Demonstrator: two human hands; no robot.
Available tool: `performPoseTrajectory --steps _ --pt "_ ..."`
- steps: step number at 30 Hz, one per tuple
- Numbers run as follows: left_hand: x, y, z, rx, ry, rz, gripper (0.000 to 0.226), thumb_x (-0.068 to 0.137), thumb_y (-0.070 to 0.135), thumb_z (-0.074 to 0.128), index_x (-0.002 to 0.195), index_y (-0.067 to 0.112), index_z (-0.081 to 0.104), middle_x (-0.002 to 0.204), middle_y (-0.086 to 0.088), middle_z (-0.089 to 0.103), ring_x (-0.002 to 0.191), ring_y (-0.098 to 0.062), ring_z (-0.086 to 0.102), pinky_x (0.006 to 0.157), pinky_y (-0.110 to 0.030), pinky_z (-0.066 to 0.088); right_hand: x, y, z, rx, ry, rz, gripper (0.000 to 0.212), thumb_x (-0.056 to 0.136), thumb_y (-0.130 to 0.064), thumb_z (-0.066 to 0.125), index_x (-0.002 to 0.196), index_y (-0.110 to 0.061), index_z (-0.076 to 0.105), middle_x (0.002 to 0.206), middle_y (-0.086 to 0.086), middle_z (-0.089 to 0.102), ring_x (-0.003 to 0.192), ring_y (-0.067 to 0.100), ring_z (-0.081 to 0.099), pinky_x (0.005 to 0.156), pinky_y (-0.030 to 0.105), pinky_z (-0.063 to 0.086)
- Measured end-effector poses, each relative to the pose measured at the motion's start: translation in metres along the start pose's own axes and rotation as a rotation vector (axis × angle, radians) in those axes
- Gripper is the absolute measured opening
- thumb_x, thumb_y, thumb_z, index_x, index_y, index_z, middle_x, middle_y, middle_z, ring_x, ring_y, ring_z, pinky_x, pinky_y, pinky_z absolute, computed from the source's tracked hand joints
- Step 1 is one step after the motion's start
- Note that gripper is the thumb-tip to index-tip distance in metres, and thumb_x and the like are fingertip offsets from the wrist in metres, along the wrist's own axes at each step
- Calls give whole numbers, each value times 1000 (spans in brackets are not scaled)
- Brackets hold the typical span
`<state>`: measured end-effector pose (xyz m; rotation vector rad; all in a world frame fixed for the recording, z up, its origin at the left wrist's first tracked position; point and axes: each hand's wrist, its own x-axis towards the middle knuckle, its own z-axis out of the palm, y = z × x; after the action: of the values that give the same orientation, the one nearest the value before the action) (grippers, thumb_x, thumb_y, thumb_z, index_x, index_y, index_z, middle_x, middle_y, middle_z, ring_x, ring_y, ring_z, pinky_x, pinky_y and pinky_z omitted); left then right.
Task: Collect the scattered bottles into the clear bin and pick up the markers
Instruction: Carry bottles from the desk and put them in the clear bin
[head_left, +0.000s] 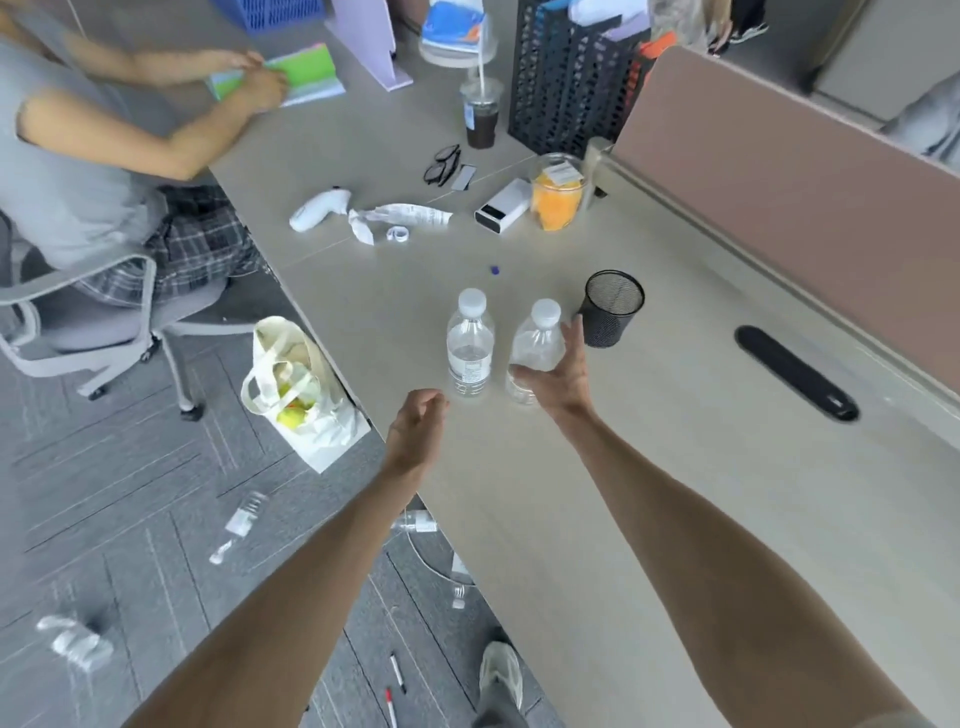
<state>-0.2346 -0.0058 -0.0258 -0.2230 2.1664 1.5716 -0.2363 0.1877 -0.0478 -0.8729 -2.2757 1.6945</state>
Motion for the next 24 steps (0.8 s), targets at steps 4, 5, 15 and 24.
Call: performPoseTrajectory --steps 4,5,15,24 --pt "8 11 -5 -49 22 -6 20 87 42 47 99 30 58 111 -4 65 106 -21 61 94 -43 51 0 1 -2 -69 22 -38 80 73 -14 80 142 -18 41 125 -5 53 117 17 50 89 23 36" --pt "7 13 -6 -76 29 -9 21 94 34 47 107 23 59 114 -5 64 105 -20 60 92 -42 50 -5 0 -4 -58 60 -45 74 76 -14 80 140 -14 42 120 -3 54 113 19 51 87 22 35" --pt "-34 14 -30 -190 -179 1 60 101 53 24 138 14 49 132 -2 57 117 -15 51 97 -33 37 -129 -19 64 127 -146 -66 75 94 -57 53 153 -30 15 143 2 42 131 21 47 112 40 38" --pt "-42 -14 -63 -295 -67 -93 90 54 86 62 123 29 62 120 -5 68 110 -28 64 96 -53 50 -143 -25 76 -63 -176 -89 42 108 -29 31 144 -17 49 127 10 45 125 29 49 113 29 32"
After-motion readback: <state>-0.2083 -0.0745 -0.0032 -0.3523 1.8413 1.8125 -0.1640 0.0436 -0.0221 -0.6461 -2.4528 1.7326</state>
